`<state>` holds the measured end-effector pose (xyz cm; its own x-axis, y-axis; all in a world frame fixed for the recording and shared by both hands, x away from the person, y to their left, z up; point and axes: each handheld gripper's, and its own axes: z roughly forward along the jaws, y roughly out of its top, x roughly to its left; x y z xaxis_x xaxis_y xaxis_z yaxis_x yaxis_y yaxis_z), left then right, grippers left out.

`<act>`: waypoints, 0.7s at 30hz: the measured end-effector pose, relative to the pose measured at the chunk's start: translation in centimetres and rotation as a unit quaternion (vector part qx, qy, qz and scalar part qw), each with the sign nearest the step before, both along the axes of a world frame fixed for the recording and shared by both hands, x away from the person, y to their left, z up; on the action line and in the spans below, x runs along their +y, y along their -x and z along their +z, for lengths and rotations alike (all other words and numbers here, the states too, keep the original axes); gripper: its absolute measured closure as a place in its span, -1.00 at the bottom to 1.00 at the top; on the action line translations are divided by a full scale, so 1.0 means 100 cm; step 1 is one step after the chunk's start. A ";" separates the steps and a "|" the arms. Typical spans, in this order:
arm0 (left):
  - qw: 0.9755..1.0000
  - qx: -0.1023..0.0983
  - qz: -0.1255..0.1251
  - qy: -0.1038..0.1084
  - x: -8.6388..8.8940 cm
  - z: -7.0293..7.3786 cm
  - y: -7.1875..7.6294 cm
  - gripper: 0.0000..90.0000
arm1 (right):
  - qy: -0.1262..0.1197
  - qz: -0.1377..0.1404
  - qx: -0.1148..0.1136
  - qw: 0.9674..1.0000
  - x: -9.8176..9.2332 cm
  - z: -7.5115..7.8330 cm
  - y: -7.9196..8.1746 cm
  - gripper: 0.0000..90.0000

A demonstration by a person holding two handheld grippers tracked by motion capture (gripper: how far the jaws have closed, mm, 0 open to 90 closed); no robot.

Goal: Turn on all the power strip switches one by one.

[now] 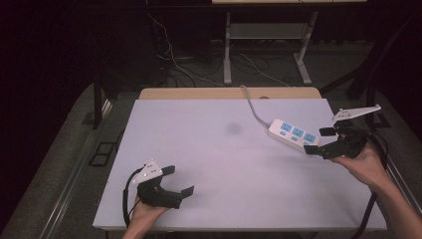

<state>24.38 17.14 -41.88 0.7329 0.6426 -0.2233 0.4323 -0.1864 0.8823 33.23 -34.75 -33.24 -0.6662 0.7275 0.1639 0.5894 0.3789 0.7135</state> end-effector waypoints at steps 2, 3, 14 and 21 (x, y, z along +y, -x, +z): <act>1.000 0.000 0.000 0.000 0.000 0.000 0.000 -1.00 | -0.002 -0.002 0.001 1.000 -0.002 -0.001 -0.004 -0.99; 1.000 0.000 0.000 0.000 0.000 0.000 0.000 -1.00 | -0.001 -0.003 0.002 1.000 -0.002 -0.002 -0.005 -0.99; 1.000 0.000 0.000 0.000 0.000 0.000 0.000 -1.00 | -0.001 -0.015 0.012 1.000 -0.009 -0.011 -0.021 -0.99; 1.000 0.000 0.001 0.000 0.001 0.000 0.000 -1.00 | -0.003 -0.022 0.014 1.000 -0.014 -0.016 -0.029 -0.99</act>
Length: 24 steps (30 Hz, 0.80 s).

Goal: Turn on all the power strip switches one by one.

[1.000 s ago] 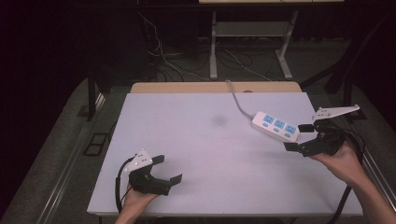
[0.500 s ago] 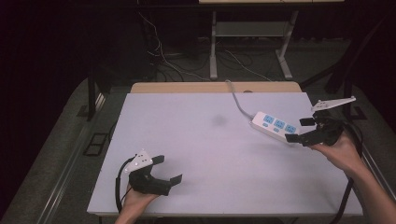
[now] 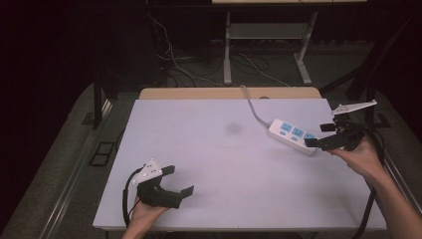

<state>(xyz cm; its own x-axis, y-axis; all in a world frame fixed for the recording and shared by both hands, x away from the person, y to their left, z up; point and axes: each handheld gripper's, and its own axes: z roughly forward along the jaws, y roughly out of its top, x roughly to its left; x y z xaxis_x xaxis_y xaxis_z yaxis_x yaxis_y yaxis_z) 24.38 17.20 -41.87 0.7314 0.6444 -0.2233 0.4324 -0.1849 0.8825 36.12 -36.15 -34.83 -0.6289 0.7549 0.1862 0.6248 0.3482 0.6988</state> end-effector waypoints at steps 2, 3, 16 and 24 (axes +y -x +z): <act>1.000 0.000 0.000 0.000 0.000 0.000 0.000 -1.00 | 0.000 -0.005 0.003 1.000 -0.002 -0.003 -0.004 -0.99; 1.000 0.000 0.000 0.000 0.000 0.000 0.000 -1.00 | 0.000 -0.006 0.004 1.000 -0.003 -0.004 -0.005 -0.99; 1.000 0.000 0.000 0.000 0.000 0.000 0.000 -1.00 | 0.027 -0.032 0.022 0.999 -0.009 -0.018 -0.020 -0.09; 1.000 -0.001 0.001 0.000 0.001 0.000 0.000 -1.00 | 0.032 -0.042 0.038 0.998 -0.012 -0.029 -0.028 0.48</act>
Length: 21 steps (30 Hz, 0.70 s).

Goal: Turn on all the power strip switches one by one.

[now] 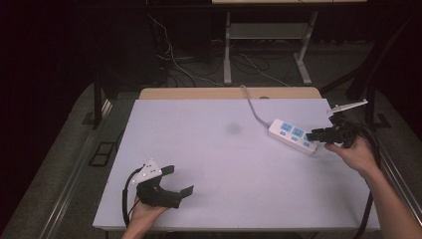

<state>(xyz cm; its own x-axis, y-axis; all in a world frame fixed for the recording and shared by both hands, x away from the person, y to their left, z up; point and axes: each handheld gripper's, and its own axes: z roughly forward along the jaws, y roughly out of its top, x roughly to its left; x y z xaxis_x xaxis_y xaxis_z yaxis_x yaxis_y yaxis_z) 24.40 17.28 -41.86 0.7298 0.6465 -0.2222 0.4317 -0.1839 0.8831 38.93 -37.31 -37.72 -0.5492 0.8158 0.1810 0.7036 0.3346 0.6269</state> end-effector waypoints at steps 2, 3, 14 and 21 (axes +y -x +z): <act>1.000 0.000 0.000 0.000 0.000 0.000 0.000 -1.00 | -0.001 0.001 0.003 1.000 0.000 -0.001 -0.001 0.56; 1.000 0.000 0.000 0.001 0.000 0.000 0.000 -1.00 | -0.004 0.003 0.011 1.000 -0.001 -0.004 -0.003 0.73; 1.000 0.000 -0.001 0.000 0.000 0.000 0.000 -1.00 | -0.003 -0.007 0.022 1.000 -0.004 -0.017 -0.011 1.00; 1.000 0.000 -0.001 0.000 0.001 0.000 0.000 -1.00 | 0.000 -0.007 0.030 1.000 -0.002 -0.022 -0.015 1.00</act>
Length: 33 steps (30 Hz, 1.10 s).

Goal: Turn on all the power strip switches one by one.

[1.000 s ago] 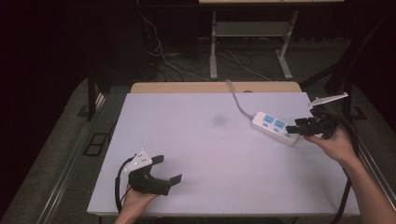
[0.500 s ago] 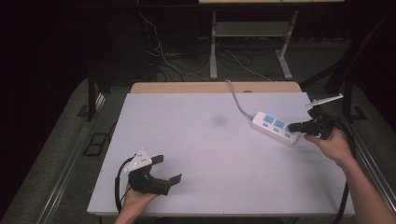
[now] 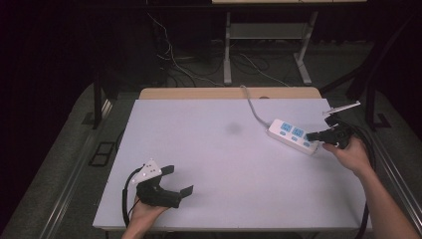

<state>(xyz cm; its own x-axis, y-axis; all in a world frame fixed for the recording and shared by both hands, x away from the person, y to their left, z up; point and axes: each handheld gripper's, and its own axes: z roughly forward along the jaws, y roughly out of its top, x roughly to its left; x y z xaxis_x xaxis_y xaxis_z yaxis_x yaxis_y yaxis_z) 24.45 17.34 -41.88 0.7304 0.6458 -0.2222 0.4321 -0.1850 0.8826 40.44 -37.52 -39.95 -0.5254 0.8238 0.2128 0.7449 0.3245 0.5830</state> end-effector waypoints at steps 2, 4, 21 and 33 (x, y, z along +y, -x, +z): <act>1.000 0.000 0.000 0.001 0.000 0.000 0.000 -1.00 | 0.002 0.002 0.006 1.000 0.001 -0.003 -0.002 1.00; 1.000 0.000 0.000 0.001 0.000 0.000 0.000 -1.00 | 0.002 0.003 0.009 1.000 0.002 -0.006 -0.002 1.00; 1.000 0.001 -0.001 0.002 0.000 0.000 0.000 -1.00 | -0.005 0.002 0.008 1.000 0.000 -0.015 0.003 1.00; 1.000 0.003 -0.001 0.005 0.000 -0.001 -0.001 -1.00 | 0.015 -0.002 -0.005 1.000 0.001 -0.016 0.005 1.00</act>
<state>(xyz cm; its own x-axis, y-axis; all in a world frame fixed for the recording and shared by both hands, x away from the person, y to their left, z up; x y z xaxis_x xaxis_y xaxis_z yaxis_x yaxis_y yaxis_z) 24.52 17.35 -41.98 0.7304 0.6418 -0.2337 0.4377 -0.1772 0.8815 39.91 -37.37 -41.58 -0.5234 0.8324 0.1822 0.7406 0.3387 0.5804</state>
